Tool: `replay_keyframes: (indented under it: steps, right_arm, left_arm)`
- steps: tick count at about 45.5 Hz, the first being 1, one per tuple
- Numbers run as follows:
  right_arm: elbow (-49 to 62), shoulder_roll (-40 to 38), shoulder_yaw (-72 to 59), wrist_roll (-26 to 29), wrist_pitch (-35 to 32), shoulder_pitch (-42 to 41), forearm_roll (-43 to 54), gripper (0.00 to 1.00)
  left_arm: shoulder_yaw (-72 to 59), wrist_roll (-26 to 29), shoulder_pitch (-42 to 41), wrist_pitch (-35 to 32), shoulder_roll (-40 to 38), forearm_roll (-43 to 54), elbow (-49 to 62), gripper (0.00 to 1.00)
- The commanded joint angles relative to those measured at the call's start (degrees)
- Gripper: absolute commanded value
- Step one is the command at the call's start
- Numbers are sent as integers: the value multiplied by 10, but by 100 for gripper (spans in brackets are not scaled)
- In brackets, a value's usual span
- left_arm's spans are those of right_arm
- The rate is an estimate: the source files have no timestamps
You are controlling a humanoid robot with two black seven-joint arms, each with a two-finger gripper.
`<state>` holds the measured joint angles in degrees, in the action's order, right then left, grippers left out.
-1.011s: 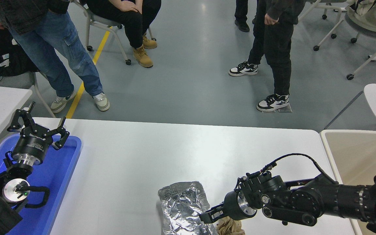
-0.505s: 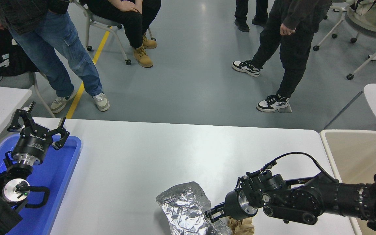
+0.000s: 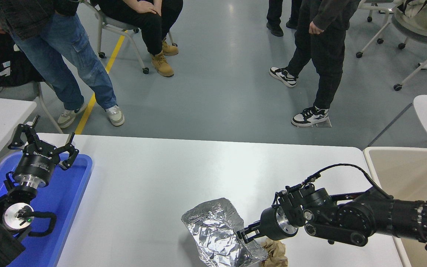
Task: Clean the table surface
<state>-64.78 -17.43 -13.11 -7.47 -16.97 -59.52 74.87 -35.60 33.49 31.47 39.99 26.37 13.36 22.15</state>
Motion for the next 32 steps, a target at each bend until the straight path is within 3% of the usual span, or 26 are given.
replay_keyframes:
  steps: [1, 13, 32]
  right_arm:
    - [-46, -60, 0, -2, -48, -57, -29, 0]
    - [-126, -164, 1, -1, -116, -131, -36, 0]
    - [-185, -289, 12, 4, -209, -249, -130, 0]
  left_arm:
    - [0, 0, 0, 0, 0, 0, 0, 100]
    - [0, 0, 0, 0, 0, 0, 0, 100]
    - [0, 0, 0, 0, 0, 0, 0, 100]
